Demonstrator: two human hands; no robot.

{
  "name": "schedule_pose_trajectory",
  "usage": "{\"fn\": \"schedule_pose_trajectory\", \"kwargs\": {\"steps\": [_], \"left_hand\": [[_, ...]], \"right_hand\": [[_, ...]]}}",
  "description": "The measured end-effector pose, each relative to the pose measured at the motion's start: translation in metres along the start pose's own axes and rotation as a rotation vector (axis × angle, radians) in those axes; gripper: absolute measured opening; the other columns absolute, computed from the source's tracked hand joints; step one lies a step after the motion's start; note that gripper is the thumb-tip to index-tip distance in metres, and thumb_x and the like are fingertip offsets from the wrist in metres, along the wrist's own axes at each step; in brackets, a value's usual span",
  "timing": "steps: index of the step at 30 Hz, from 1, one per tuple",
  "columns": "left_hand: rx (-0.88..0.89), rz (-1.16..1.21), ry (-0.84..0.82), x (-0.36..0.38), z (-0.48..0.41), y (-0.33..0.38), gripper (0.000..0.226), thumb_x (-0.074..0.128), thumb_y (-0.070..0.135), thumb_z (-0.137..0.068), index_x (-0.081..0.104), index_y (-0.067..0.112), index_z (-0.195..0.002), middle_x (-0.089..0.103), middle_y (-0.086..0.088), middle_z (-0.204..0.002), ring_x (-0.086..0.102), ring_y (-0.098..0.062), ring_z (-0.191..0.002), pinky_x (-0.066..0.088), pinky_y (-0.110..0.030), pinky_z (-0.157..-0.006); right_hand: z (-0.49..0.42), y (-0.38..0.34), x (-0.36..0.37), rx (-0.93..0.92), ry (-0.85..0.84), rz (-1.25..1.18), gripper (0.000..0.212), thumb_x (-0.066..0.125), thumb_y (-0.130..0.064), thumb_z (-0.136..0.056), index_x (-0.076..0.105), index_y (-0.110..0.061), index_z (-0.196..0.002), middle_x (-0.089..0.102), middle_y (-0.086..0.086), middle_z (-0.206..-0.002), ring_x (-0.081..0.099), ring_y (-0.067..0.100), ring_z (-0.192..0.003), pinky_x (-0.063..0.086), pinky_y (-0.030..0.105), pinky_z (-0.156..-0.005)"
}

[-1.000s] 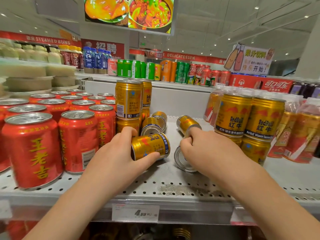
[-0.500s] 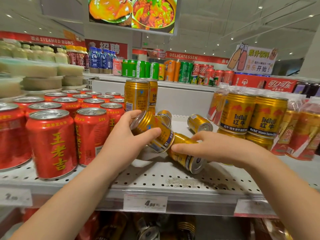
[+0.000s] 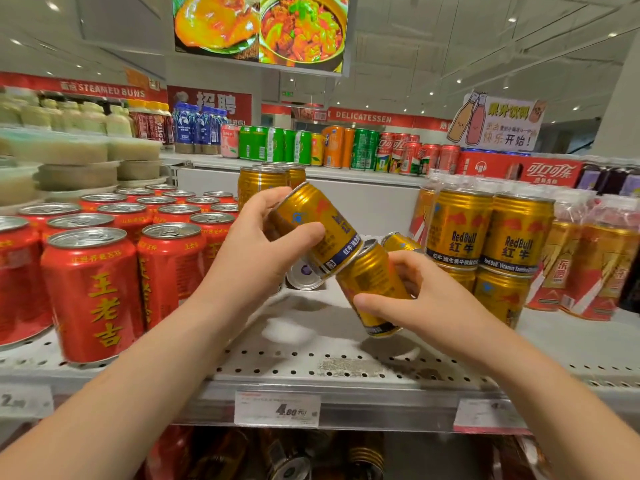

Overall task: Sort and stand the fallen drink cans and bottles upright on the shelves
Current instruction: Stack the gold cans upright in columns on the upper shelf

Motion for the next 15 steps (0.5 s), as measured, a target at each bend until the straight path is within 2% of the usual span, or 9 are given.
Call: {"fn": "schedule_pose_trajectory", "kwargs": {"steps": [3, 6, 7, 8, 11, 13, 15], "left_hand": [[0.014, -0.006, -0.052, 0.018, -0.008, 0.007, 0.078, 0.082, 0.036, -0.074, 0.046, 0.032, -0.143, 0.067, 0.006, -0.128, 0.067, -0.005, -0.113, 0.054, -0.033, -0.097], [0.016, -0.008, -0.126, 0.033, -0.017, 0.010, 0.086, 0.082, 0.033, -0.076, 0.039, 0.031, -0.150, 0.065, 0.003, -0.134, 0.067, -0.007, -0.116, 0.057, -0.030, -0.095], [0.013, -0.006, -0.148, 0.037, -0.020, 0.010, 0.087, 0.082, 0.032, -0.077, 0.037, 0.030, -0.152, 0.065, 0.002, -0.135, 0.067, -0.008, -0.117, 0.057, -0.031, -0.096], [0.008, -0.001, -0.168, 0.040, -0.023, 0.009, 0.087, 0.081, 0.031, -0.078, 0.037, 0.030, -0.152, 0.066, 0.002, -0.135, 0.066, -0.009, -0.118, 0.056, -0.033, -0.098], [-0.009, 0.045, -0.206, 0.049, -0.025, 0.008, 0.081, 0.078, 0.027, -0.078, 0.040, 0.029, -0.149, 0.067, 0.001, -0.133, 0.066, -0.011, -0.119, 0.053, -0.038, -0.104], [-0.007, 0.052, -0.221, 0.056, -0.025, 0.008, 0.076, 0.076, 0.028, -0.079, 0.044, 0.032, -0.147, 0.067, 0.004, -0.131, 0.066, -0.009, -0.118, 0.052, -0.038, -0.104], [-0.005, 0.014, -0.255, 0.064, -0.023, 0.009, 0.075, 0.076, 0.039, -0.080, 0.042, 0.040, -0.147, 0.063, 0.010, -0.134, 0.065, -0.008, -0.118, 0.053, -0.037, -0.101]], "right_hand": [[0.006, 0.007, 0.007, -0.016, 0.010, -0.094, 0.054, 0.085, -0.049, -0.072, 0.057, -0.042, -0.117, 0.070, -0.024, -0.109, 0.066, -0.008, -0.098, 0.053, 0.014, -0.078], [0.009, 0.012, 0.011, -0.055, 0.037, -0.142, 0.041, 0.082, -0.042, -0.080, 0.055, -0.044, -0.111, 0.067, -0.037, -0.100, 0.062, -0.017, -0.094, 0.046, 0.002, -0.069], [0.010, 0.013, 0.010, -0.052, 0.030, -0.152, 0.036, 0.079, -0.042, -0.083, 0.055, -0.046, -0.110, 0.066, -0.040, -0.098, 0.061, -0.020, -0.093, 0.045, 0.001, -0.069], [0.010, 0.014, 0.009, -0.049, 0.010, -0.146, 0.032, 0.076, -0.044, -0.085, 0.056, -0.047, -0.111, 0.066, -0.039, -0.100, 0.061, -0.019, -0.095, 0.047, 0.004, -0.074], [0.010, 0.019, 0.007, -0.036, -0.041, -0.088, 0.034, 0.067, -0.055, -0.090, 0.056, -0.052, -0.122, 0.068, -0.028, -0.114, 0.063, -0.007, -0.107, 0.051, 0.026, -0.093], [0.012, 0.020, 0.008, -0.048, -0.036, -0.087, 0.035, 0.064, -0.056, -0.091, 0.053, -0.055, -0.124, 0.067, -0.029, -0.115, 0.063, -0.008, -0.106, 0.051, 0.027, -0.091], [0.014, 0.022, 0.009, -0.052, -0.018, -0.088, 0.034, 0.064, -0.057, -0.090, 0.053, -0.055, -0.122, 0.067, -0.032, -0.111, 0.063, -0.011, -0.102, 0.051, 0.022, -0.085]]}}
Point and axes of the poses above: each hand's wrist, its own z-axis away from the middle knuckle, its own x-axis out of the palm, y = z × x, the point moved 5 cm from there along -z, towards the middle knuckle
